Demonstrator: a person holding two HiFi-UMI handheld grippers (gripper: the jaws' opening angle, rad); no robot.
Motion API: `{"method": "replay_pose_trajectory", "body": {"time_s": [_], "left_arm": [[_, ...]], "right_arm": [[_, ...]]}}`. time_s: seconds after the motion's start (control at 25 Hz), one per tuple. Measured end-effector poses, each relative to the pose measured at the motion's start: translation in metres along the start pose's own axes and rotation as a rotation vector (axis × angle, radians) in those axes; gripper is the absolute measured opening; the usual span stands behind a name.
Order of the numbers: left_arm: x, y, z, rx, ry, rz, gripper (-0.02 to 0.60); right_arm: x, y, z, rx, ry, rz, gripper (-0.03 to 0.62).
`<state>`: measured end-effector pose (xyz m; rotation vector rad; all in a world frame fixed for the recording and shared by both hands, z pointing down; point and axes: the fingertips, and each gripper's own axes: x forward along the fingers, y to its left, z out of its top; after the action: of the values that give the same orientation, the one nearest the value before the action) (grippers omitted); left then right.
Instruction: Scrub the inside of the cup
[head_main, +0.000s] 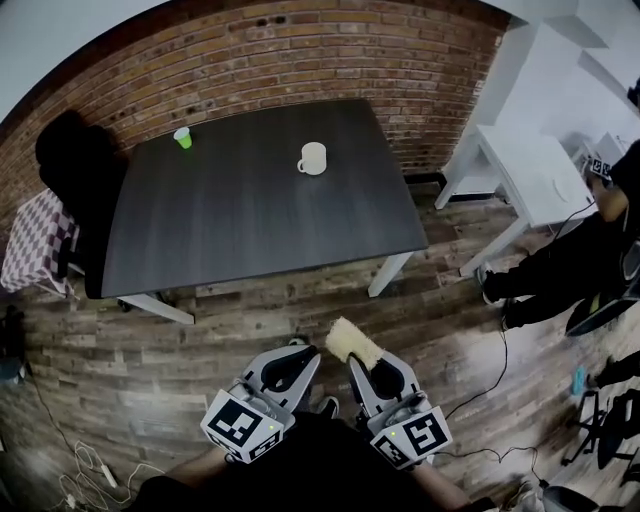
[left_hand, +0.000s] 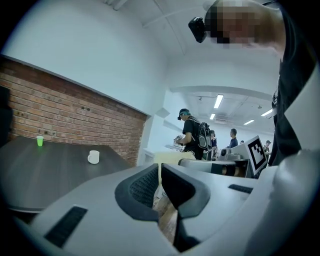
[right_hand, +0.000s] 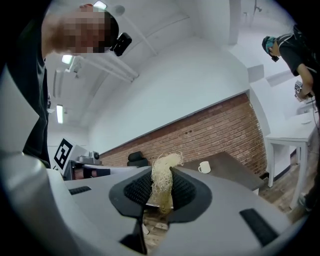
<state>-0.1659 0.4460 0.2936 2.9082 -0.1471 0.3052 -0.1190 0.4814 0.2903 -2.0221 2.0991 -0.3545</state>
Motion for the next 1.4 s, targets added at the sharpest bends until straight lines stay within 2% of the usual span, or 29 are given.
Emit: {"method": "replay_pose_trajectory", "body": {"time_s": [0.16, 0.4, 0.6, 0.72, 0.88, 1.16, 1.4], "left_arm": [[0.031, 0.039, 0.011, -0.018, -0.001, -0.018, 0.031], [0.092, 0.089, 0.051, 0.002, -0.022, -0.138, 0.031], [0.127, 0.140, 0.083, 0.008, -0.043, -0.196, 0.031], [0.143, 0.171, 0.085, -0.021, -0.044, -0.219, 0.031], [0.158, 0.212, 0.084, -0.087, -0.026, -0.205, 0.031], [0.213, 0.254, 0.089, -0.112, -0.005, -0.160, 0.031], [0.273, 0.302, 0.099, -0.134, 0.015, -0.018, 0.031]], "right_arm": [[0.034, -0.031, 0.007, -0.004, 0.018, -0.046, 0.091], [0.094, -0.079, 0.030, -0.043, 0.037, -0.139, 0.091], [0.144, -0.107, 0.051, -0.055, 0.041, -0.212, 0.091], [0.175, -0.122, 0.050, -0.054, 0.056, -0.236, 0.091], [0.209, -0.137, 0.051, -0.056, 0.091, -0.242, 0.091], [0.253, -0.193, 0.048, 0.004, 0.144, -0.215, 0.091], [0.309, -0.267, 0.058, 0.044, 0.182, -0.124, 0.091]]}}
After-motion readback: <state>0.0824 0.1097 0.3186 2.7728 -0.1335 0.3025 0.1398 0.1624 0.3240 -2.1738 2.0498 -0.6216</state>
